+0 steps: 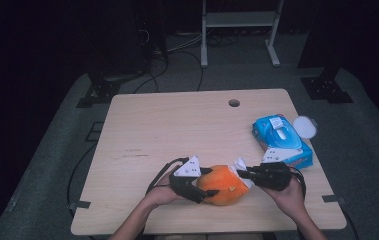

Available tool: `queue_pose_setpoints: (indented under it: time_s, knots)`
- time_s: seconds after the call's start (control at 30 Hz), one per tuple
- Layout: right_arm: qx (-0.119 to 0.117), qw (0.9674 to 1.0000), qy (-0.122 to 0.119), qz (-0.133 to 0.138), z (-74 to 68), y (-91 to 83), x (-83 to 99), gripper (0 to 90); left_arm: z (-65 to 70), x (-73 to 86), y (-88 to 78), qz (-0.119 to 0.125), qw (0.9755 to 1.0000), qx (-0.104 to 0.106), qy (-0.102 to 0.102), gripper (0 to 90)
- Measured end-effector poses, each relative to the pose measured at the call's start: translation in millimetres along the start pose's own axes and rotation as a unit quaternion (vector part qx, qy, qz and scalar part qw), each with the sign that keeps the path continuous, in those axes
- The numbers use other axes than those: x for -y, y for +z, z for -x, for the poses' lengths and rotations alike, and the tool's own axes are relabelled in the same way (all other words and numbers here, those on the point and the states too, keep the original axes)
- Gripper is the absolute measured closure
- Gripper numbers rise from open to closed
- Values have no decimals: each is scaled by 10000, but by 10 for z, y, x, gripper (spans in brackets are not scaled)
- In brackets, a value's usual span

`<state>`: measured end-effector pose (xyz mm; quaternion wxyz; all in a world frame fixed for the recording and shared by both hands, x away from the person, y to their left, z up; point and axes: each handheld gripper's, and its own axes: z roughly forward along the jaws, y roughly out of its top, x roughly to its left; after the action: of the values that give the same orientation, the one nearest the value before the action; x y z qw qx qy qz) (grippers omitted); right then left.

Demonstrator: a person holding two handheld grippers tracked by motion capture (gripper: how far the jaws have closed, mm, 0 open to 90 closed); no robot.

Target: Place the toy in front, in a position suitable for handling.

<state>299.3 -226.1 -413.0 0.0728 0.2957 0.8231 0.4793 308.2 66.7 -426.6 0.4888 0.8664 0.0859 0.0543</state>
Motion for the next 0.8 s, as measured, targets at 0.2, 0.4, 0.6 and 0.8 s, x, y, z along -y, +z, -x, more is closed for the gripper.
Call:
queue_pose_setpoints:
  time_s: [0.2,0.4,0.6,0.8]
  knots:
    - [64,10000,-4,2,-38,-64,34,810,1,-18,16,-14,10000,-66,-11,294]
    - [-229,9993,-230,172,-156,13,-164,809,47,-72,54,-44,9998,-141,95,292]
    - [-357,9983,-431,141,-244,117,-259,810,59,-68,49,-57,9998,-160,105,282]
    - [-207,9984,-516,104,-251,107,-241,756,57,-63,67,14,9999,-118,70,271]
